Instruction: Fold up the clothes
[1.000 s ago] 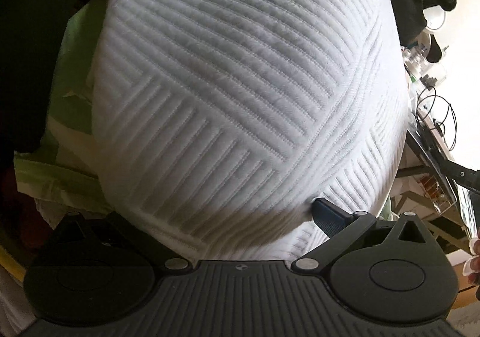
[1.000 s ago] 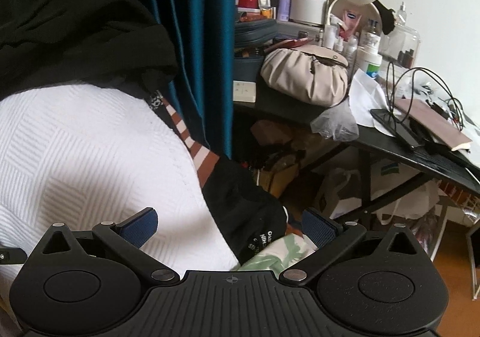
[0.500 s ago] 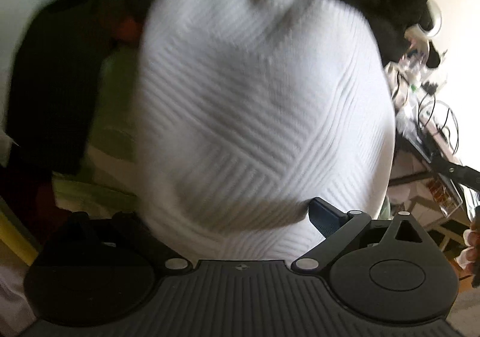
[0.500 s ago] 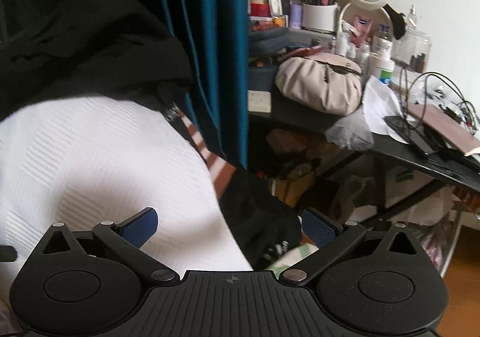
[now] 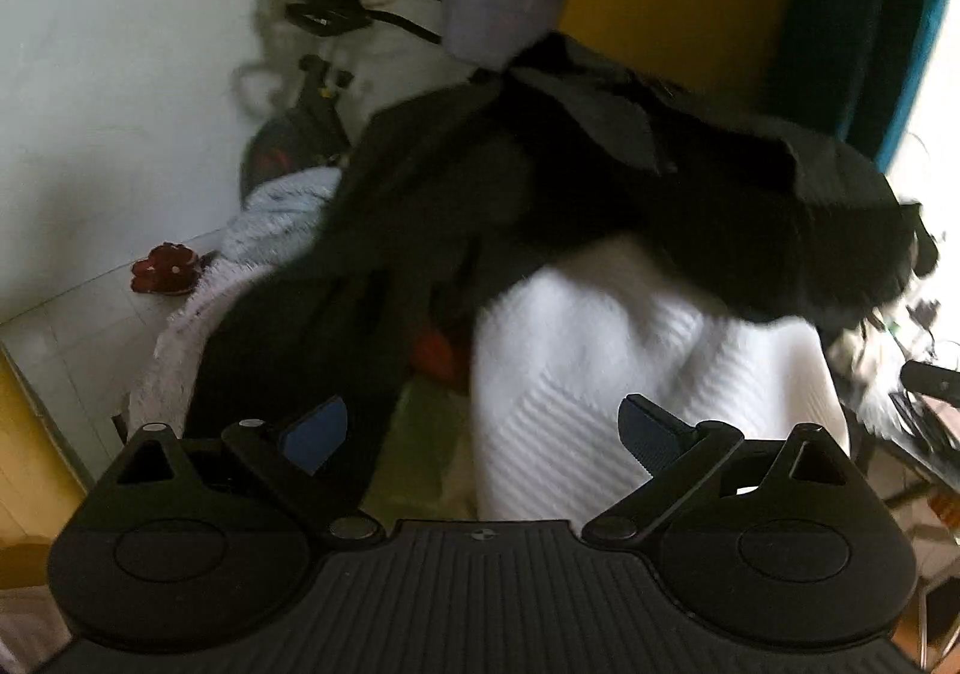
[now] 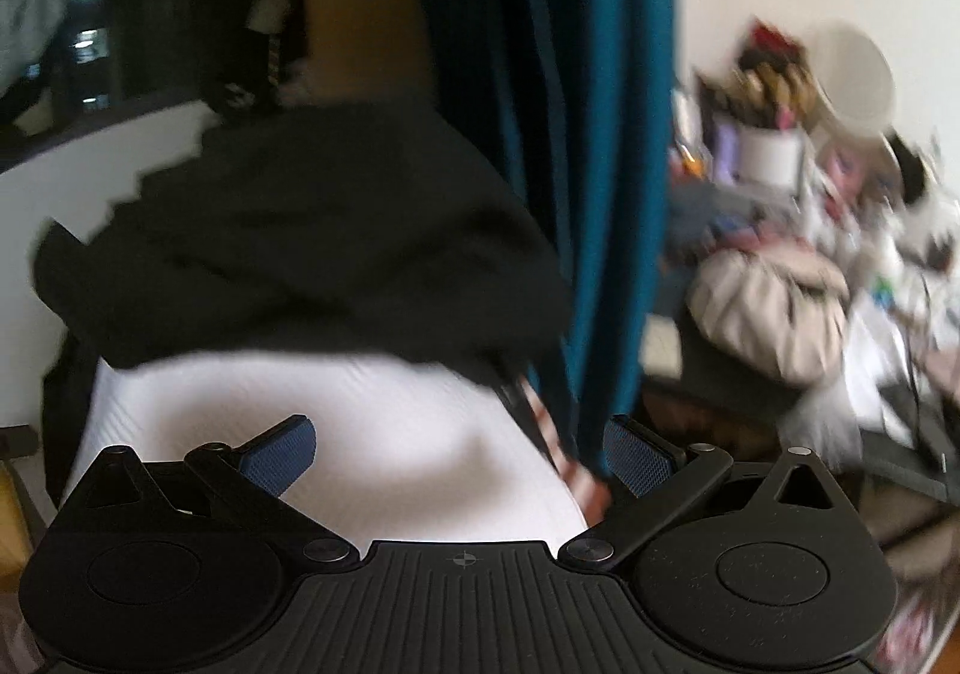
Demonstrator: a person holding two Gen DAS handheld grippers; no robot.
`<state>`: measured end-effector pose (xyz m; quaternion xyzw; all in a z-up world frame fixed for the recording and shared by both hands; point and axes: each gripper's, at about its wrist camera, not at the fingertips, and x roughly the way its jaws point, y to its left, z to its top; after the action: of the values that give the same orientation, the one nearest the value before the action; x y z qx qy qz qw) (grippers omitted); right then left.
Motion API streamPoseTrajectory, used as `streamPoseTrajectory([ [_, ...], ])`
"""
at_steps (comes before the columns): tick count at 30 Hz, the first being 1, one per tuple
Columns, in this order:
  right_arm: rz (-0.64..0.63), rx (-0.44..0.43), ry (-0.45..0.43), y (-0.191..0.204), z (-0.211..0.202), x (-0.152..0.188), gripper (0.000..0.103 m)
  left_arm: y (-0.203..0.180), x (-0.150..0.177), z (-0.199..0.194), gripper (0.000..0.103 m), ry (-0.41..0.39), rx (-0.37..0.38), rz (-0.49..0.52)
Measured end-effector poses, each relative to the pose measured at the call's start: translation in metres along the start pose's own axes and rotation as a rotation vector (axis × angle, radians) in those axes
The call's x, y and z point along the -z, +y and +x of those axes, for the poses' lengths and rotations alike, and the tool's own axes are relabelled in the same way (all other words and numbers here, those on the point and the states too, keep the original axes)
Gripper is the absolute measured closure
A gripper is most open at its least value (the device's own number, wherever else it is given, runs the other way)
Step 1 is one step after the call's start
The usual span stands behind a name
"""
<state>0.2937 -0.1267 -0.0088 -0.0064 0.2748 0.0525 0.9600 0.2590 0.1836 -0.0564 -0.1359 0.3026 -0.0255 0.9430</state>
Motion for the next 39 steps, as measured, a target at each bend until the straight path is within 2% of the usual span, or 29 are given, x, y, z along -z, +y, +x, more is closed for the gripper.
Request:
streamPoseTrajectory([
  [4, -0.121, -0.037, -0.053, 0.029, 0.004, -0.018, 0.001, 0.0, -0.004, -0.001, 0.003, -0.022, -0.023, 0.07],
  [8, -0.216, -0.034, -0.063, 0.055, 0.017, -0.026, 0.001, 0.004, -0.019, 0.007, 0.003, -0.039, -0.032, 0.113],
  [13, -0.278, -0.021, -0.062, 0.081, 0.034, -0.041, 0.001, 0.012, -0.041, 0.019, 0.003, -0.027, -0.028, 0.145],
  [16, -0.268, -0.059, -0.055, 0.089, 0.039, -0.067, 0.004, 0.018, -0.061, 0.021, 0.003, -0.033, 0.014, 0.142],
  [17, -0.249, -0.075, -0.05, 0.09, 0.041, -0.078, 0.016, 0.02, -0.07, 0.02, 0.003, -0.043, 0.03, 0.135],
  [18, -0.207, -0.091, -0.038, 0.087, 0.044, -0.091, 0.024, 0.023, -0.08, 0.019, 0.003, -0.059, 0.045, 0.129],
  [20, -0.118, -0.121, -0.011, 0.08, 0.05, -0.117, 0.056, 0.028, -0.102, 0.016, 0.003, -0.097, 0.072, 0.123],
  [22, -0.014, -0.142, 0.01, 0.066, 0.056, -0.139, 0.077, 0.033, -0.124, 0.014, 0.003, -0.135, 0.096, 0.121],
  [25, 0.112, -0.161, 0.009, 0.049, 0.062, -0.167, 0.086, 0.037, -0.151, 0.01, 0.001, -0.19, 0.119, 0.147],
  [28, 0.162, -0.13, -0.021, 0.037, 0.063, -0.184, 0.086, 0.038, -0.166, 0.012, 0.001, -0.217, 0.12, 0.198],
  [32, 0.159, -0.105, 0.012, 0.029, 0.075, -0.188, 0.085, 0.041, -0.179, 0.019, 0.001, -0.232, 0.121, 0.238],
  [34, 0.13, -0.094, 0.04, 0.031, 0.08, -0.185, 0.08, 0.044, -0.179, 0.024, 0.001, -0.22, 0.123, 0.229],
  [35, 0.12, -0.086, 0.046, 0.032, 0.079, -0.181, 0.074, 0.045, -0.178, 0.026, 0.001, -0.212, 0.125, 0.214],
  [39, 0.104, -0.066, 0.061, 0.035, 0.072, -0.168, 0.066, 0.052, -0.175, 0.03, 0.001, -0.189, 0.139, 0.164],
])
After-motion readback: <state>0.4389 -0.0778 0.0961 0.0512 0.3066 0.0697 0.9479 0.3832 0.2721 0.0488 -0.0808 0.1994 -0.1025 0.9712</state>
